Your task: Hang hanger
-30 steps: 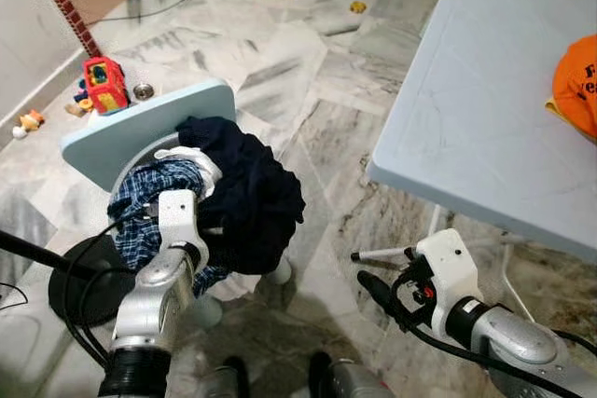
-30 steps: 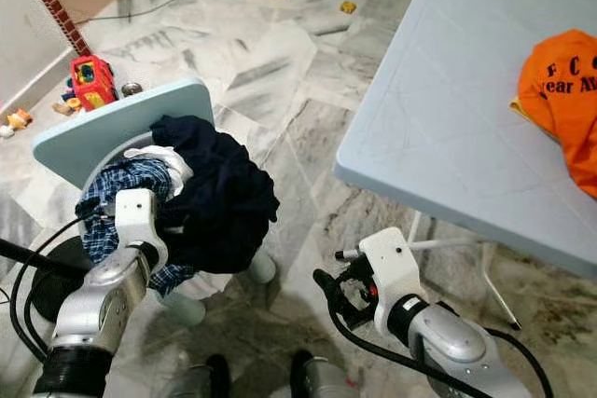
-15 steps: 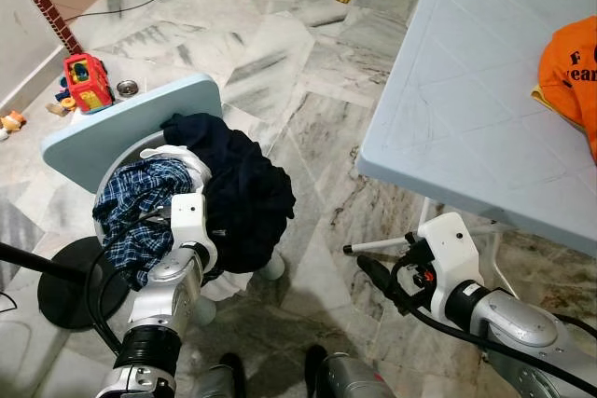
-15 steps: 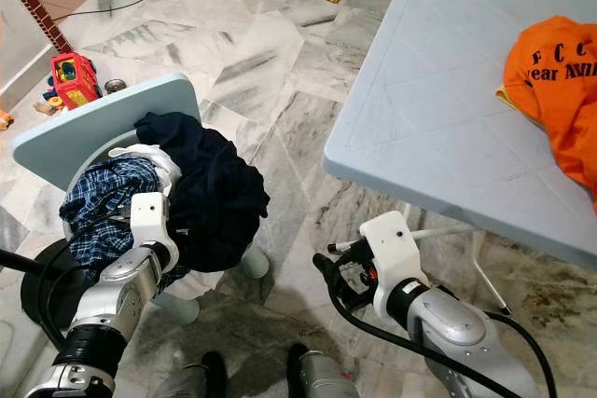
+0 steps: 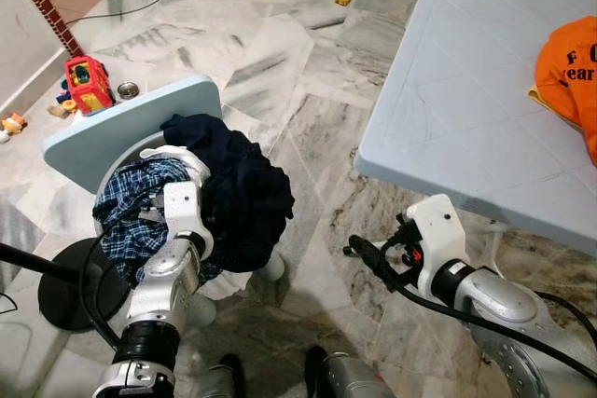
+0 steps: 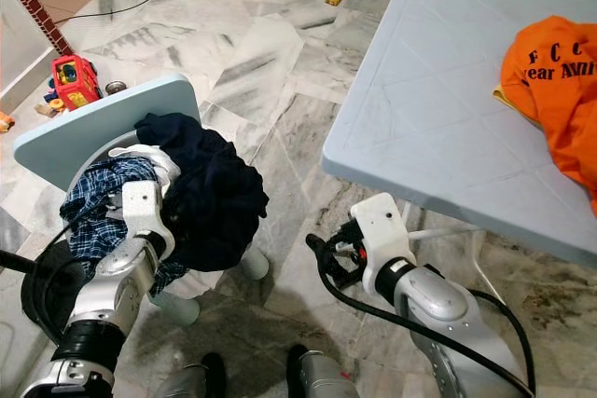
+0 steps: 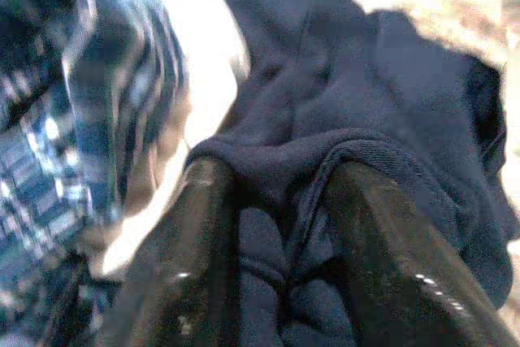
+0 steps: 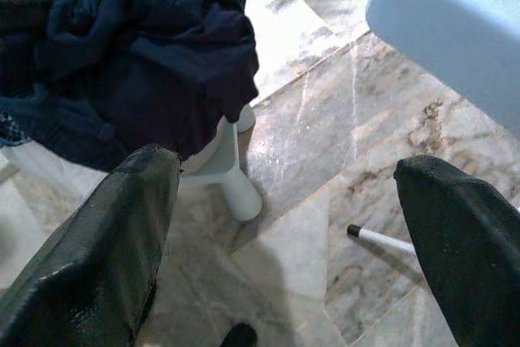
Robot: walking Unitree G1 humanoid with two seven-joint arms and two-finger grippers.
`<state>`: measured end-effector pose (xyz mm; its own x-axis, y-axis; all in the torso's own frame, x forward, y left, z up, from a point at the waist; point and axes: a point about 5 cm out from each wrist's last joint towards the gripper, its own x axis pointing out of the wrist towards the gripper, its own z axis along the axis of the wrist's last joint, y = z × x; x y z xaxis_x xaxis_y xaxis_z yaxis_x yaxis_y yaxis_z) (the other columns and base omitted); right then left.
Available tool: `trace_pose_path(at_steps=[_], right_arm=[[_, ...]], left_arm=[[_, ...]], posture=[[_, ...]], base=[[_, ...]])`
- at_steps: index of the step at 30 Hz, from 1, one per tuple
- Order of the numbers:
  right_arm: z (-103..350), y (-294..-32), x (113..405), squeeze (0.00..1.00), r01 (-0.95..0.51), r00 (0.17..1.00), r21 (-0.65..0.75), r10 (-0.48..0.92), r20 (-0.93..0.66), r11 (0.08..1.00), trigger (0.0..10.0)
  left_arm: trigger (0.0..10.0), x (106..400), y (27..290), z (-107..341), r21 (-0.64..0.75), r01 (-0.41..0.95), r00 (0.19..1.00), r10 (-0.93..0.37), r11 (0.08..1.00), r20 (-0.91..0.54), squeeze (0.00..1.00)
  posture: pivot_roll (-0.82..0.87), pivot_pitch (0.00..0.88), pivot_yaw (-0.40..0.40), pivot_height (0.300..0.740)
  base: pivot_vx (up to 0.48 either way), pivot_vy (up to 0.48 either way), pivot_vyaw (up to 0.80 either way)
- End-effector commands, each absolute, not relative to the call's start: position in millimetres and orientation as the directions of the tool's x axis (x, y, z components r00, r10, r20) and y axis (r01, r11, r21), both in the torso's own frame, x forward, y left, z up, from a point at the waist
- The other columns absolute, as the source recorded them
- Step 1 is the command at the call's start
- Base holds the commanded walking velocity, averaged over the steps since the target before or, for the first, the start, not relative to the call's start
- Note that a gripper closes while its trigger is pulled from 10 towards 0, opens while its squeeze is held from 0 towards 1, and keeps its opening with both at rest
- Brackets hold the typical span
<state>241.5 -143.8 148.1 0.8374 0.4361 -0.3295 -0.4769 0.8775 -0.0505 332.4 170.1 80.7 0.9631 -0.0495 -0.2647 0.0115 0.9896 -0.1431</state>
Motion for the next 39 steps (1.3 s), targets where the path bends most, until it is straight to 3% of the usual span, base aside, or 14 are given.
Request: trace_pose_path(at_steps=[1,10,19,24,31,32,33,35,36,37,38,39], right_arm=[[145.4,-142.2,243.8,0.00,-0.477,0.838,-0.050,0.437,-0.326,0.877,10.0],[146.1,-136.7,253.5,0.00,-0.480,0.847,-0.061,0.444,-0.292,0.875,10.0],[143.9,-134.7,262.5,0.00,-0.472,0.859,-0.074,0.440,-0.260,0.878,10.0],[142.4,-127.5,265.7,0.00,-0.489,0.853,-0.072,0.459,-0.247,0.869,10.0],[141.1,-122.6,269.5,0.00,-0.505,0.848,-0.079,0.477,-0.232,0.859,10.0],[141.4,-122.8,270.2,0.00,-0.505,0.848,-0.080,0.477,-0.230,0.860,10.0],[141.8,-123.7,270.9,0.00,-0.502,0.851,-0.082,0.474,-0.227,0.861,10.0],[141.3,-126.5,271.4,0.00,-0.490,0.858,-0.088,0.463,-0.223,0.867,10.0],[141.1,-126.8,271.3,0.00,-0.489,0.859,-0.089,0.461,-0.223,0.868,10.0],[140.5,-127.6,270.7,0.00,-0.486,0.860,-0.088,0.458,-0.224,0.870,10.0],[139.8,-128.0,269.8,0.00,-0.484,0.861,-0.087,0.456,-0.225,0.871,10.0],[139.0,-128.4,269.0,0.00,-0.482,0.862,-0.086,0.454,-0.227,0.872,10.0]], left_arm=[[0.0,332.5,176.2,85.5,-0.151,-0.022,0.972,-0.015,0.988,-0.236,0.00],[0.0,336.8,171.1,110.5,-0.203,0.021,0.995,-0.039,0.979,-0.087,0.00],[0.0,314.1,175.6,171.7,-0.047,0.058,0.980,-0.048,0.997,0.193,0.00],[0.0,307.0,183.1,192.0,-0.022,0.032,0.962,-0.025,0.999,0.273,0.00],[0.0,299.1,180.8,181.9,0.034,0.041,0.978,-0.047,0.999,0.202,0.00],[0.6,297.5,181.2,176.5,0.028,0.030,0.984,-0.034,0.999,0.175,0.00],[10.0,295.2,181.0,162.8,0.023,0.010,0.996,-0.013,1.000,0.093,0.00],[10.0,284.9,176.4,130.6,-0.028,-0.009,0.994,0.006,1.000,-0.114,0.00],[10.0,283.6,175.7,128.0,-0.031,-0.008,0.991,0.004,0.999,-0.133,0.00],[10.0,280.1,173.6,121.0,-0.028,0.000,0.983,-0.005,1.000,-0.183,0.29],[10.0,276.0,171.4,114.7,-0.025,0.012,0.973,-0.017,1.000,-0.229,1.00],[10.0,271.9,169.3,108.2,-0.027,0.022,0.962,-0.029,0.999,-0.273,1.00]], posture=[[-0.19,0.199,-0.028,0.740],[-0.18,0.162,-0.015,0.740],[-0.13,0.134,0.001,0.740],[-0.11,0.124,-0.005,0.740],[-0.09,0.117,-0.002,0.740],[-0.09,0.120,0.000,0.740],[-0.09,0.122,0.004,0.740],[-0.10,0.129,0.009,0.740],[-0.10,0.129,0.009,0.740],[-0.09,0.134,0.010,0.740],[-0.09,0.138,0.012,0.740],[-0.09,0.138,0.012,0.740]], base=[[0.000,0.000,0.00],[0.000,0.000,0.00],[0.000,0.000,0.00],[0.000,0.000,0.00],[0.000,0.000,0.00],[0.000,0.000,0.00],[0.000,0.000,0.00],[0.000,0.000,0.00],[0.000,0.000,0.00],[0.000,0.000,0.00],[0.000,0.000,0.00],[0.000,0.000,0.00]])
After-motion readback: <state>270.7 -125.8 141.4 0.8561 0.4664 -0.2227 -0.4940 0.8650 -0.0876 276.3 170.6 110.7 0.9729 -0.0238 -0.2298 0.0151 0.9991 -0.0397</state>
